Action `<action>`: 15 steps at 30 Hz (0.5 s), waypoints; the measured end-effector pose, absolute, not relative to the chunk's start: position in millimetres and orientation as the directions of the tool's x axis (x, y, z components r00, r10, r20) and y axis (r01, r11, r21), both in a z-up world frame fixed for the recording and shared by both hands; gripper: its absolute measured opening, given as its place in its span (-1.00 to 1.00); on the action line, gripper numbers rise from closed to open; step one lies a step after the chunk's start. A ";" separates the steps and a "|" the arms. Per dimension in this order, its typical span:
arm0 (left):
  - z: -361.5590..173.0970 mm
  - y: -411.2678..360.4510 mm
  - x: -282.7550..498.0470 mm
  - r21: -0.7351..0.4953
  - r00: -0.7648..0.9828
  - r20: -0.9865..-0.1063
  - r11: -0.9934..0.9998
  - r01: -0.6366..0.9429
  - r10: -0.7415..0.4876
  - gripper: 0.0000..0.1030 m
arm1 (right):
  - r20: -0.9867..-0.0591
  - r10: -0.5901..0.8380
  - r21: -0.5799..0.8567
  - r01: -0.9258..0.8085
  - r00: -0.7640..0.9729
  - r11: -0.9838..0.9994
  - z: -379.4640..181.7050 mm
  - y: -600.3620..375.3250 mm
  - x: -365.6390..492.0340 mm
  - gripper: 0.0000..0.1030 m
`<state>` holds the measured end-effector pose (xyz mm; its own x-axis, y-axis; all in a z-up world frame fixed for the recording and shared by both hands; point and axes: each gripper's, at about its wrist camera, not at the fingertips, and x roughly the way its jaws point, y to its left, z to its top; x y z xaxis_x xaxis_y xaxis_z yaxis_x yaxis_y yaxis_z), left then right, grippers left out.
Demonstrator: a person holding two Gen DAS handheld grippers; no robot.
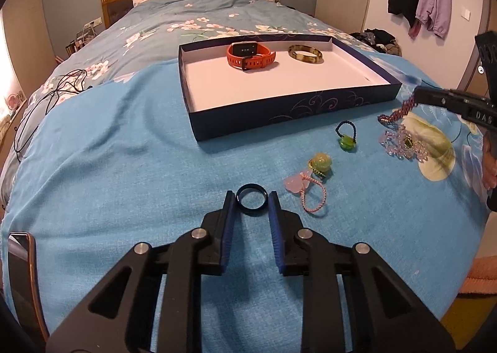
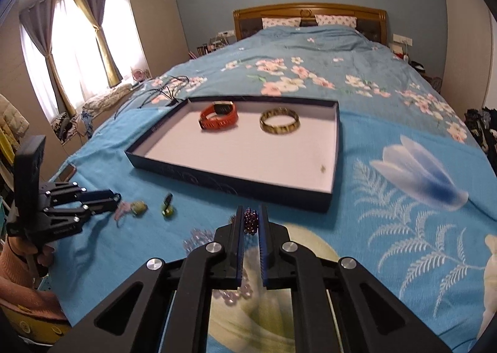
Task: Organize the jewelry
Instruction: 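Grasp the black ring with the left tool while the right tool grasps the dark-red beaded bracelet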
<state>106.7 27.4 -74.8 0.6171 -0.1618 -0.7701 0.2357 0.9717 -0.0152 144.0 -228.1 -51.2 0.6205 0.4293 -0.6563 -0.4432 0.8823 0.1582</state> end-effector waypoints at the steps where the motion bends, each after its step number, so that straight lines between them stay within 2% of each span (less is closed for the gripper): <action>1: -74.6 28.0 106.9 -0.022 0.617 -0.769 0.972 0.234 -0.166 -0.58 | -0.653 0.431 0.157 -0.445 0.623 0.881 -49.3 -226.7 144.3 -0.87; 15: -42.1 32.5 103.8 -0.096 0.678 -0.695 0.965 0.243 -0.240 -0.58 | -0.600 0.448 0.131 -0.472 0.663 0.872 -19.5 -223.2 147.5 -0.88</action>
